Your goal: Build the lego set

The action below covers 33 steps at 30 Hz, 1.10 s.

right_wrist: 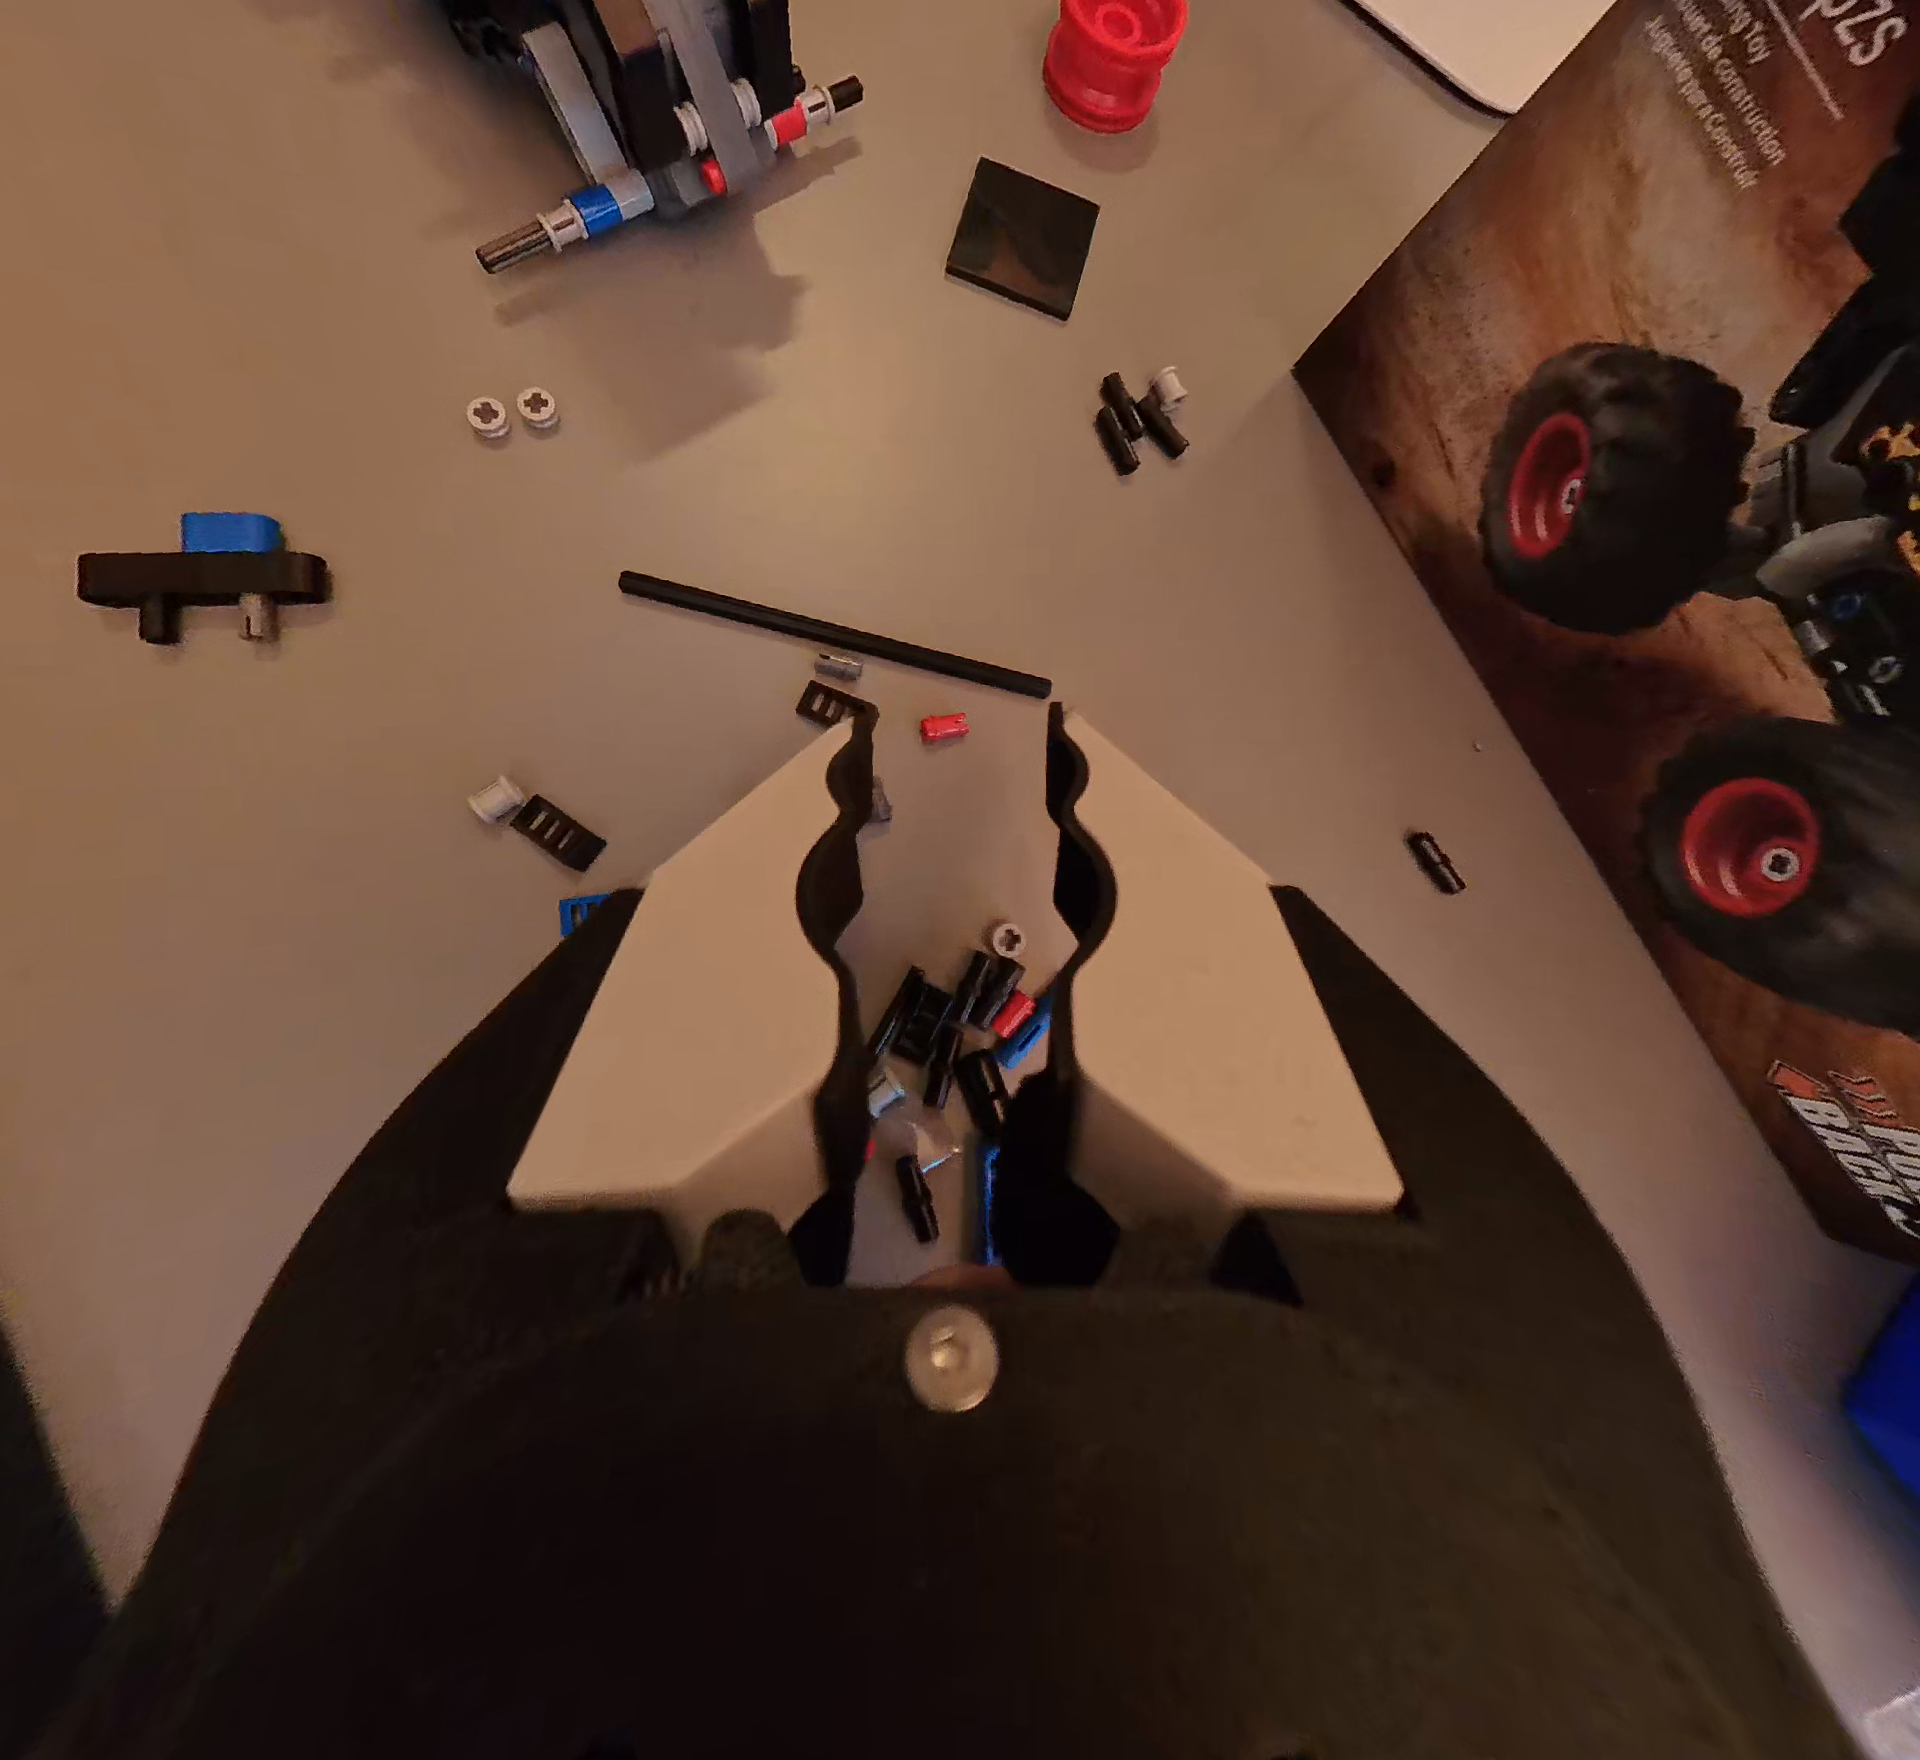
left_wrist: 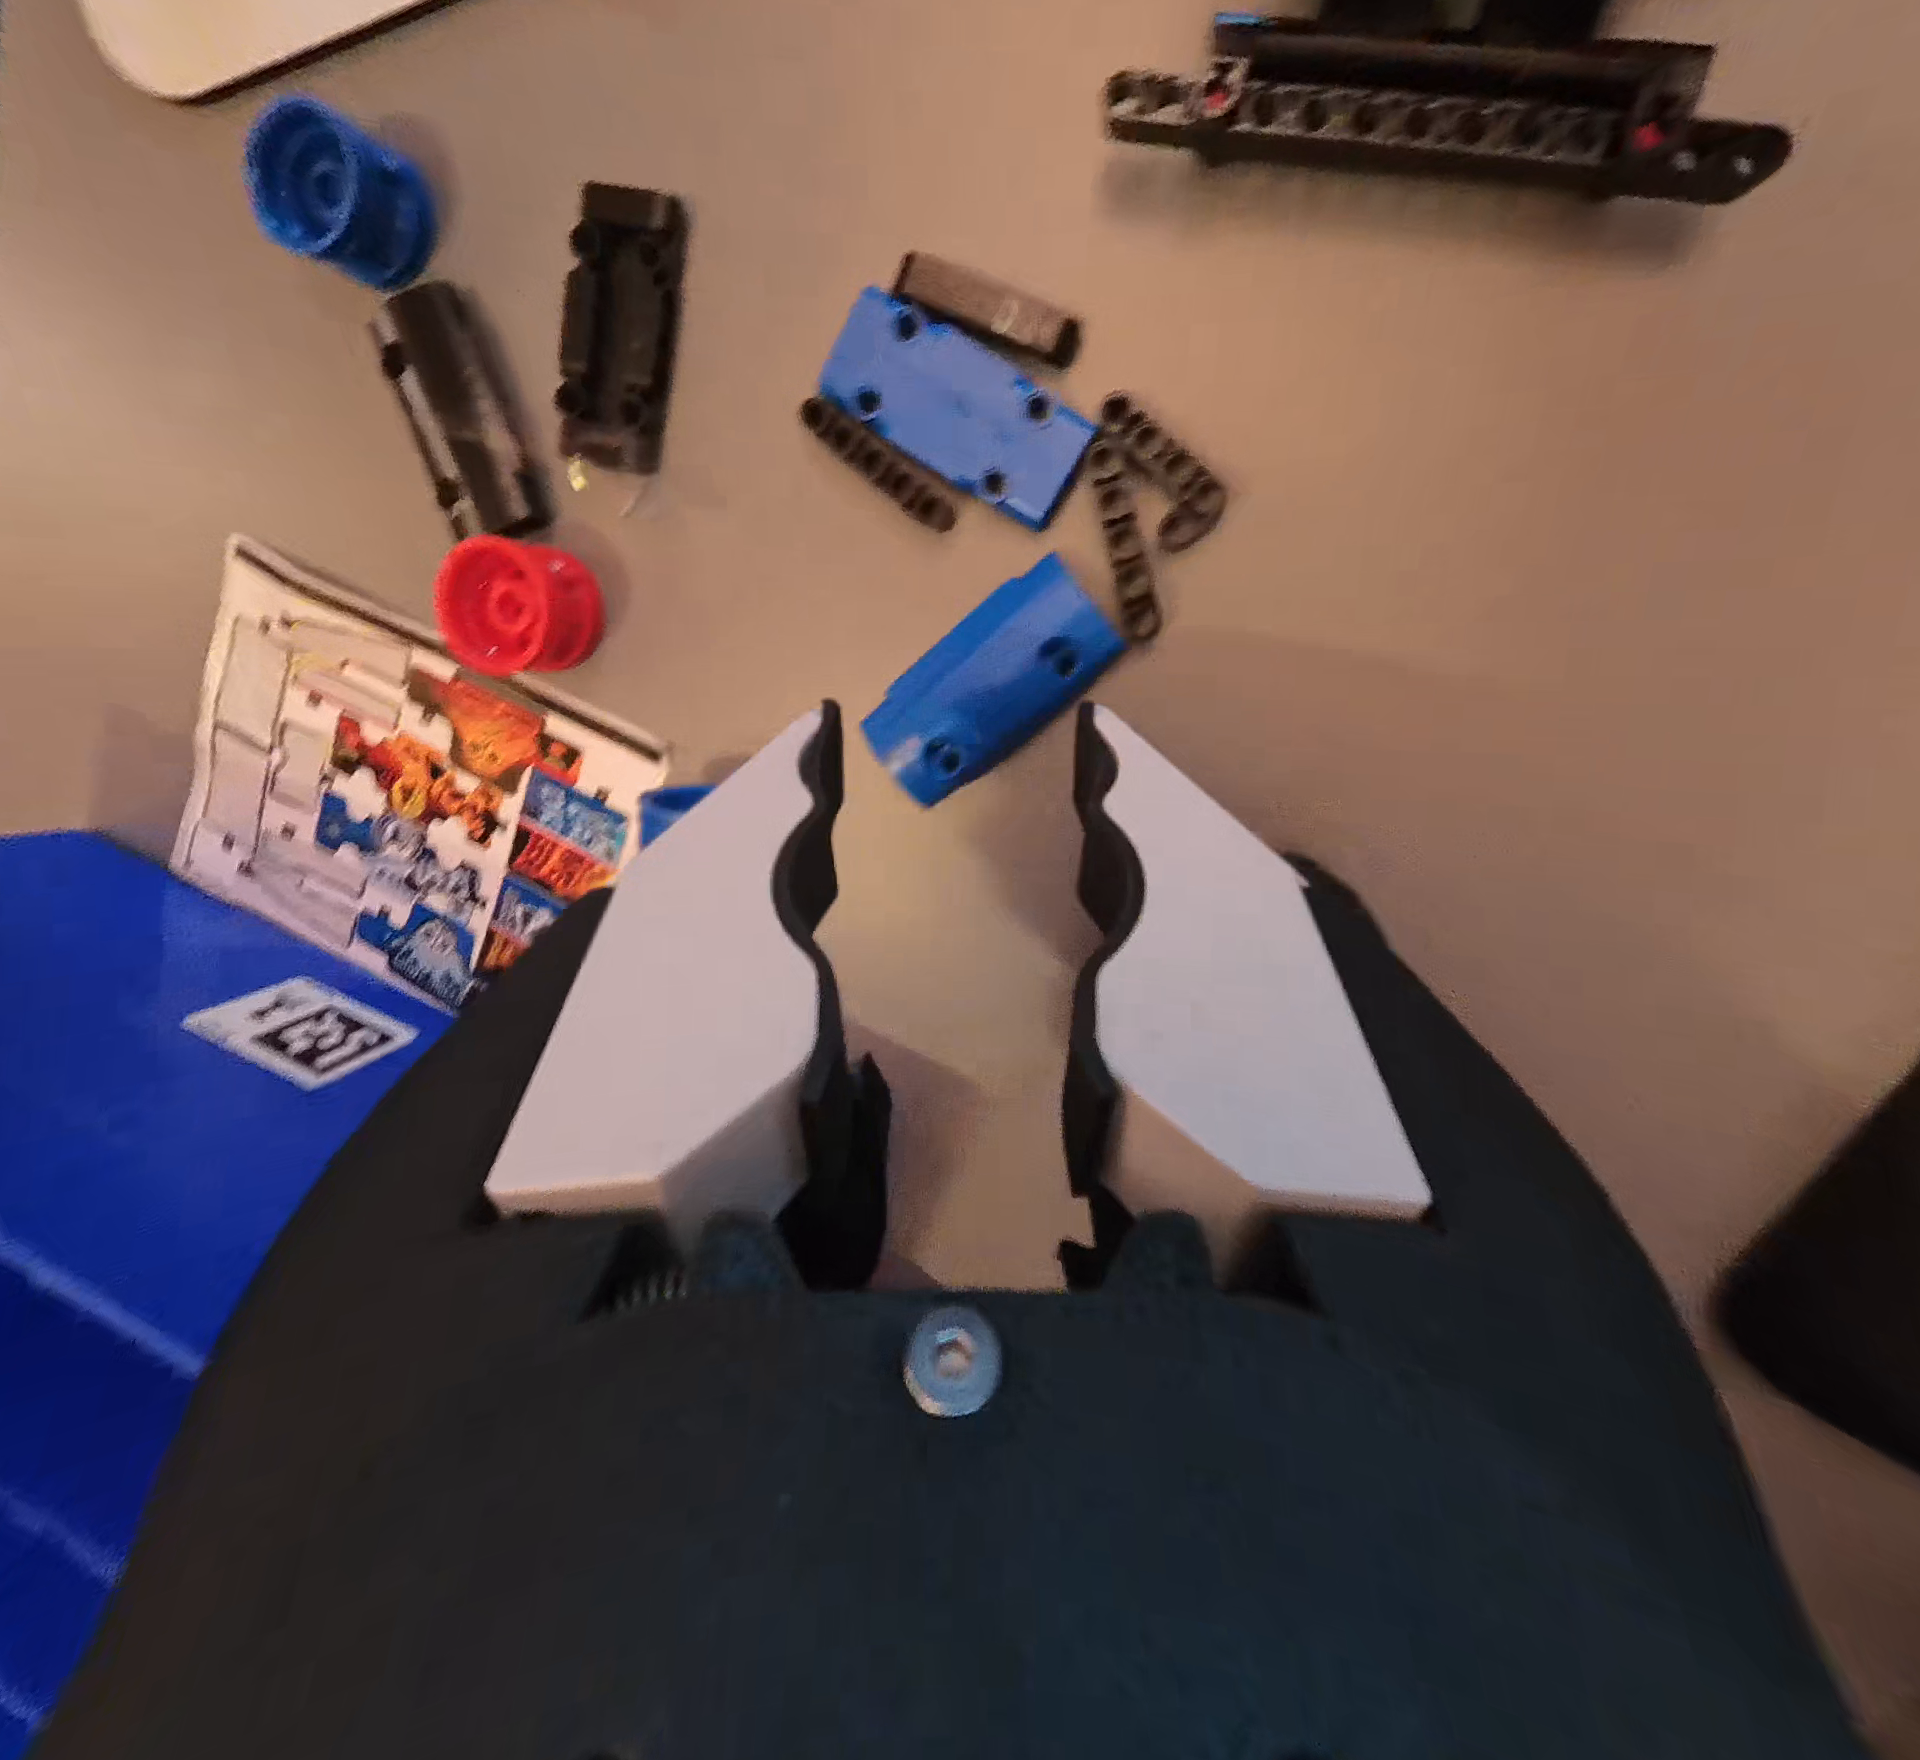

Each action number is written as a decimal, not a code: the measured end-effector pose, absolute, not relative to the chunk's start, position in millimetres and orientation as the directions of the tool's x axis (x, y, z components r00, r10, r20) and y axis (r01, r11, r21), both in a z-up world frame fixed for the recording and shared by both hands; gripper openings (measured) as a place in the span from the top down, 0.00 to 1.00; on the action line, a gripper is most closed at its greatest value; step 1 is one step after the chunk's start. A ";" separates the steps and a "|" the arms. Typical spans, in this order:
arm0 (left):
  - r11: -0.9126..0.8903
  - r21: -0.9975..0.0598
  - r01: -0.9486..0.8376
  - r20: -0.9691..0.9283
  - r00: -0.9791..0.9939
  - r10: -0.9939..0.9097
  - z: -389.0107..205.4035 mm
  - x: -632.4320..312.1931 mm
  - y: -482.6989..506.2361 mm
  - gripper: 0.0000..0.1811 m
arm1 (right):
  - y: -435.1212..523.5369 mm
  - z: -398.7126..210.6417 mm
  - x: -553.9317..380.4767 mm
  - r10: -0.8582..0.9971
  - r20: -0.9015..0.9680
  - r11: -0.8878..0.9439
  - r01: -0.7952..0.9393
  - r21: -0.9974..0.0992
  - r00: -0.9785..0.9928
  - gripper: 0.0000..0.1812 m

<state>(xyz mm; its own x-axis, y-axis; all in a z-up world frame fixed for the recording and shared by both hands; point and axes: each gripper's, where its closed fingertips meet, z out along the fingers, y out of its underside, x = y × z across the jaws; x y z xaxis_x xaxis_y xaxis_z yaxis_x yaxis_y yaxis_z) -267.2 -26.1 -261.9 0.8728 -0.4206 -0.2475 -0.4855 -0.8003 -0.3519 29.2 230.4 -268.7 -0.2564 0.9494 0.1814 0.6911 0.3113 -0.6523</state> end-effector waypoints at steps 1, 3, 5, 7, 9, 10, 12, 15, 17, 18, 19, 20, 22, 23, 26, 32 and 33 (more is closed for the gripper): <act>-0.793 -0.343 -0.503 -0.253 0.863 -0.438 -265.5 -261.6 -24.0 0.75 | 228.9 -269.7 29.3 0.948 0.177 0.314 0.691 -0.651 -0.264 0.82; -0.780 -0.334 -0.529 -0.258 0.848 -0.464 -268.6 -251.7 -19.9 0.75 | 227.2 -271.1 29.5 0.946 0.176 0.321 0.691 -0.647 -0.274 0.82; -0.756 -0.375 -0.536 -0.244 0.844 -0.477 -267.7 -239.3 -10.8 0.74 | 227.4 -271.5 30.2 0.945 0.177 0.322 0.692 -0.646 -0.274 0.82; -0.750 -0.385 -0.538 -0.221 0.843 -0.491 -270.5 -230.1 -5.6 0.74 | 228.3 -270.9 30.7 0.947 0.175 0.317 0.690 -0.650 -0.270 0.82; -0.750 -0.358 -0.556 -0.234 0.831 -0.504 -275.9 -228.3 -4.6 0.73 | 230.2 -269.7 31.5 0.949 0.174 0.311 0.687 -0.657 -0.263 0.82; -0.746 -0.359 -0.561 -0.238 0.828 -0.508 -275.2 -225.6 -4.1 0.72 | 231.1 -268.9 32.0 0.950 0.173 0.307 0.685 -0.661 -0.259 0.82; -0.734 -0.399 -0.549 -0.238 0.835 -0.495 -266.9 -218.6 0.8 0.69 | 233.0 -267.4 33.0 0.954 0.166 0.295 0.681 -0.670 -0.250 0.82; -0.667 -0.509 -0.544 -0.245 0.835 -0.493 -247.0 -195.3 19.6 0.60 | 231.4 -264.4 32.2 0.957 0.146 0.281 0.667 -0.690 -0.252 0.82; -0.609 -0.557 -0.565 -0.257 0.815 -0.520 -238.0 -171.3 36.8 0.54 | 231.3 -264.8 32.0 0.956 0.148 0.284 0.669 -0.687 -0.255 0.82; -0.588 -0.564 -0.579 -0.276 0.804 -0.527 -235.3 -162.6 46.2 0.50 | 231.3 -265.4 32.0 0.955 0.150 0.287 0.671 -0.684 -0.256 0.82; -0.567 -0.575 -0.590 -0.290 0.794 -0.534 -232.6 -153.8 56.4 0.49 | 231.4 -265.9 32.4 0.955 0.152 0.289 0.672 -0.682 -0.256 0.82; -0.553 -0.584 -0.594 -0.281 0.787 -0.549 -231.4 -143.8 64.8 0.48 | 231.4 -266.0 32.8 0.955 0.153 0.289 0.673 -0.681 -0.255 0.82; -0.553 -0.574 -0.604 -0.251 0.772 -0.584 -236.6 -127.5 77.0 0.47 | 232.4 -264.9 33.8 0.955 0.156 0.287 0.671 -0.683 -0.250 0.82; -0.555 -0.563 -0.612 -0.238 0.763 -0.601 -241.8 -121.0 82.3 0.48 | 233.2 -263.6 34.3 0.956 0.157 0.285 0.668 -0.687 -0.246 0.82; -0.595 -0.461 -0.658 -0.241 0.738 -0.630 -264.8 -120.2 89.3 0.51 | 236.2 -260.2 36.7 0.960 0.154 0.272 0.660 -0.701 -0.233 0.82; -0.611 -0.474 -0.634 -0.210 0.755 -0.621 -269.8 -118.7 88.9 0.60 | 242.8 -260.0 44.1 0.965 0.150 0.256 0.656 -0.710 -0.214 0.83; -0.611 -0.478 -0.631 -0.217 0.759 -0.614 -269.0 -119.7 88.6 0.60 | 244.3 -260.2 45.5 0.965 0.153 0.256 0.658 -0.708 -0.211 0.83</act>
<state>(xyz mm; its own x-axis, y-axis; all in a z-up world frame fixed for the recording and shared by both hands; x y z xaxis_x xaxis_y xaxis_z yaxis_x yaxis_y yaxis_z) -119.7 88.6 -269.0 0.7586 -0.6144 -0.2170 -0.6314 -0.6109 -0.4777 45.5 244.3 -260.2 -0.2110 0.9654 0.1532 0.6585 0.2562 -0.7077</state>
